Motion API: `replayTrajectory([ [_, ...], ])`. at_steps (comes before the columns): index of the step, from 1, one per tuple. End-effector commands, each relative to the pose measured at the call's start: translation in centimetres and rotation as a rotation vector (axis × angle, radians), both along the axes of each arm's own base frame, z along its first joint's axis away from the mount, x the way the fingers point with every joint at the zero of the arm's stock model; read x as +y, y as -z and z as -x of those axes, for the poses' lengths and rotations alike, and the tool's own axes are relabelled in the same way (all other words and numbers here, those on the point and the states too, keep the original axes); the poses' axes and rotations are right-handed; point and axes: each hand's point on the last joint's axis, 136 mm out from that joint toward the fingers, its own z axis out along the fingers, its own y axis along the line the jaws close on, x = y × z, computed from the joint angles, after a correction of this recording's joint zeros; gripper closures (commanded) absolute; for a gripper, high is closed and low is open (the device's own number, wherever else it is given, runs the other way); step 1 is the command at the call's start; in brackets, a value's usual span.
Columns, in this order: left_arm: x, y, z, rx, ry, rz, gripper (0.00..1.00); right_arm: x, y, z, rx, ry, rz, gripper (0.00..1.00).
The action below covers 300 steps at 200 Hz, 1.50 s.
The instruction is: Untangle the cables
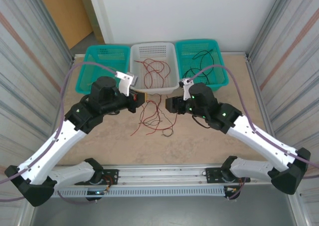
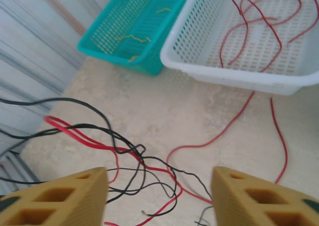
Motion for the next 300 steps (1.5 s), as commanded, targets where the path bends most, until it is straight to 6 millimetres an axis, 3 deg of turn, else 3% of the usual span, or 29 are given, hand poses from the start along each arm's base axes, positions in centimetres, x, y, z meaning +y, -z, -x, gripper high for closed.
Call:
replayTrajectory([
  [1,-0.3,-2.6,0.8,-0.042,0.033,0.05,1.0,1.1,-1.9,2.0,-0.029,-0.101,-0.068,0.54],
  [34,-0.6,-3.5,1.0,-0.046,0.056,0.068,1.0,3.7,-1.6,4.6,-0.048,-0.241,-0.037,0.61],
  [94,-0.7,-5.2,1.9,-0.051,0.093,0.086,1.0,4.9,-2.7,2.6,-0.08,-0.233,-0.042,0.62],
  [135,-1.1,-5.6,2.1,-0.043,0.117,0.097,1.0,5.5,-3.6,2.7,-0.097,-0.267,-0.051,0.46],
  [204,-1.5,-6.8,3.0,-0.047,0.169,0.116,1.0,6.5,-4.0,1.9,-0.118,-0.299,-0.035,0.47],
  [240,-1.7,-7.4,3.3,-0.045,0.192,0.126,1.0,5.8,-4.6,1.0,-0.137,-0.287,-0.041,0.42],
  [300,-2.1,-8.2,3.2,-0.048,0.201,0.139,1.0,6.3,-4.9,1.6,-0.141,-0.35,-0.05,0.59],
])
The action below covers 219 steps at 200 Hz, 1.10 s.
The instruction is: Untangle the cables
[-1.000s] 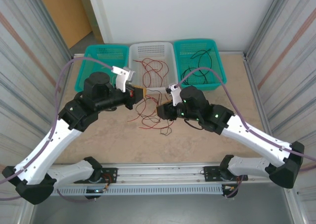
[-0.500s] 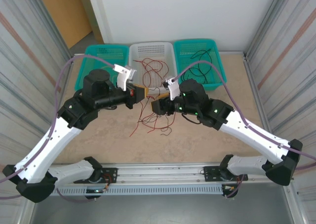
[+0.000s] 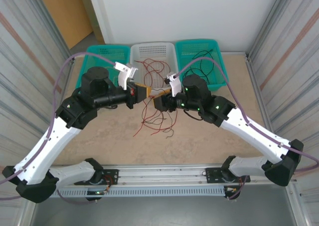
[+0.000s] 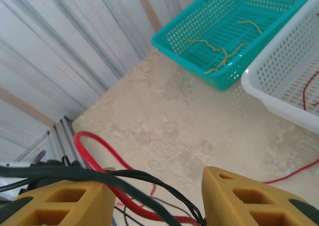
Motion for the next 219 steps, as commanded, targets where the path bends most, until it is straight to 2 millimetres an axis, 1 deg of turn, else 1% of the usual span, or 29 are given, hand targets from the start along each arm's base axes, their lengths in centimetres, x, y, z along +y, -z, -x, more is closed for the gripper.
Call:
replayTrajectory([
  [1,-0.3,-1.5,0.7,-0.015,0.032,0.028,1.0,0.4,-1.4,0.4,-0.039,-0.044,-0.023,0.6],
  [31,0.4,-1.3,0.0,-0.026,-0.028,0.01,1.0,-0.2,-1.5,0.5,-0.048,-0.03,-0.029,0.69],
  [46,1.3,-1.4,-0.6,-0.04,-0.089,0.003,1.0,-0.5,-1.3,0.8,-0.045,-0.029,-0.028,0.79],
  [70,2.8,-1.8,-1.4,-0.072,-0.192,0.003,1.0,-1.1,-0.7,1.2,-0.034,-0.017,-0.021,0.89],
  [88,3.8,-1.6,-2.0,-0.086,-0.251,-0.013,1.0,-1.7,-0.3,1.2,-0.03,0.009,-0.02,0.89],
  [105,4.5,-0.7,-2.7,-0.082,-0.302,-0.041,1.0,-2.0,0.2,1.4,-0.017,0.018,-0.018,0.88],
  [122,4.6,0.4,-3.1,-0.07,-0.313,-0.052,1.0,-2.3,1.2,1.5,0.007,0.034,-0.004,0.85],
  [132,4.3,1.1,-3.2,-0.058,-0.305,-0.054,1.0,-2.4,1.7,1.6,0.019,0.036,-0.001,0.85],
  [145,4.1,2.5,-3.5,-0.04,-0.306,-0.074,1.0,-2.6,2.3,1.8,0.034,0.044,0.002,0.85],
  [164,3.7,4.1,-3.8,-0.024,-0.302,-0.075,1.0,-2.9,2.7,2.2,0.044,0.048,0.001,0.84],
  [171,3.3,4.1,-3.7,-0.031,-0.282,-0.054,1.0,-3.0,2.9,2.3,0.049,0.05,0.003,0.85],
  [180,2.9,4.2,-3.7,-0.034,-0.267,-0.035,1.0,-3.1,3.1,2.6,0.056,0.049,0.007,0.87],
  [198,2.8,4.8,-3.9,-0.028,-0.267,-0.051,1.0,-3.6,3.9,3.0,0.061,0.068,0.028,0.92],
  [212,2.3,5.0,-3.8,-0.026,-0.242,-0.046,1.0,-4.3,4.6,2.6,0.064,0.112,0.052,0.92],
  [219,2.0,5.0,-3.7,-0.024,-0.227,-0.038,1.0,-4.7,4.9,2.3,0.067,0.139,0.065,0.9],
])
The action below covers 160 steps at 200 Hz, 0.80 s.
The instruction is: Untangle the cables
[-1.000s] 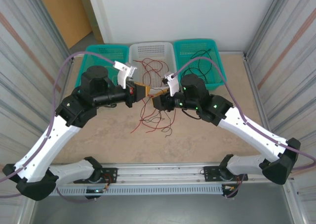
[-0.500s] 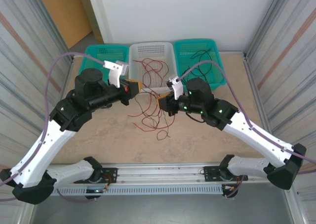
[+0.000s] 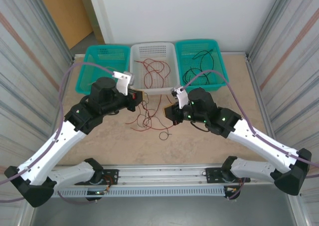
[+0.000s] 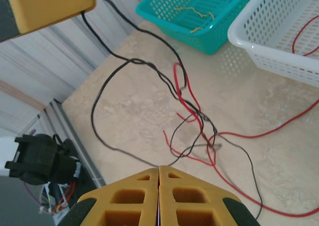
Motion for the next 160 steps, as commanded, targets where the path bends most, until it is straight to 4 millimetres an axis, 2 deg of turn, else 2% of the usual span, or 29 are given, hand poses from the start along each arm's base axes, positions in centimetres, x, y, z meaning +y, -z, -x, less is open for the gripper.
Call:
replayTrajectory([
  [1,-0.9,-2.0,0.0,-0.056,0.039,0.079,1.0,-1.5,0.4,-0.4,0.001,0.086,0.028,0.89],
  [25,-2.3,-3.1,1.3,-0.059,0.144,0.131,1.0,-3.2,0.8,-2.4,0.009,0.207,0.055,0.67],
  [35,-2.7,-3.5,1.9,-0.063,0.175,0.143,1.0,-3.9,0.8,-3.3,0.027,0.245,0.048,0.64],
  [47,-2.6,-3.2,2.1,-0.058,0.175,0.137,1.0,-4.1,0.8,-4.1,0.055,0.256,0.027,0.57],
  [61,-2.1,-1.6,1.7,-0.039,0.135,0.106,1.0,-3.9,1.0,-4.9,0.075,0.265,0.028,0.51],
  [98,-1.5,6.4,0.3,0.134,0.014,0.061,1.0,-3.1,3.3,-5.3,0.126,0.264,0.09,0.52],
  [116,-1.3,9.5,0.4,0.194,-0.028,0.089,1.0,-2.8,5.0,-5.0,0.149,0.268,0.12,0.53],
  [137,-0.7,11.3,0.6,0.229,-0.067,0.108,1.0,-2.7,7.3,-4.7,0.176,0.279,0.192,0.54],
  [160,-0.7,11.3,1.3,0.236,-0.044,0.137,1.0,-3.5,8.8,-5.4,0.202,0.328,0.252,0.58],
])
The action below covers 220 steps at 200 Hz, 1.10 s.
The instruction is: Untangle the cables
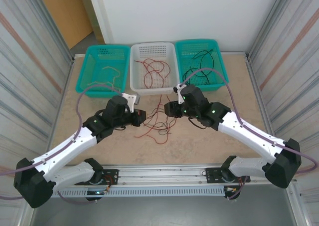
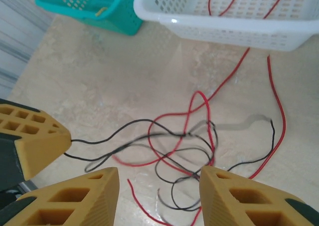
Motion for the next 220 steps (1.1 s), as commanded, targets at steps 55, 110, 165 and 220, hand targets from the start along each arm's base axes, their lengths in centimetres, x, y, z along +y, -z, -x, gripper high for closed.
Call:
replayTrajectory([
  [55,-0.9,-3.5,1.9,-0.064,0.04,0.154,1.0,-0.8,4.3,-3.5,0.21,0.056,0.144,0.56],
  [110,-2.9,-4.2,3.7,-0.075,0.163,0.156,1.0,5.3,5.2,-3.5,0.241,-0.224,0.134,0.49],
  [165,-3.0,-4.7,4.7,-0.089,0.179,0.167,1.0,8.3,6.5,-3.9,0.287,-0.379,0.161,0.49],
  [220,-2.3,-5.5,5.0,-0.117,0.172,0.162,1.0,7.9,8.9,-2.9,0.354,-0.402,0.218,0.55],
])
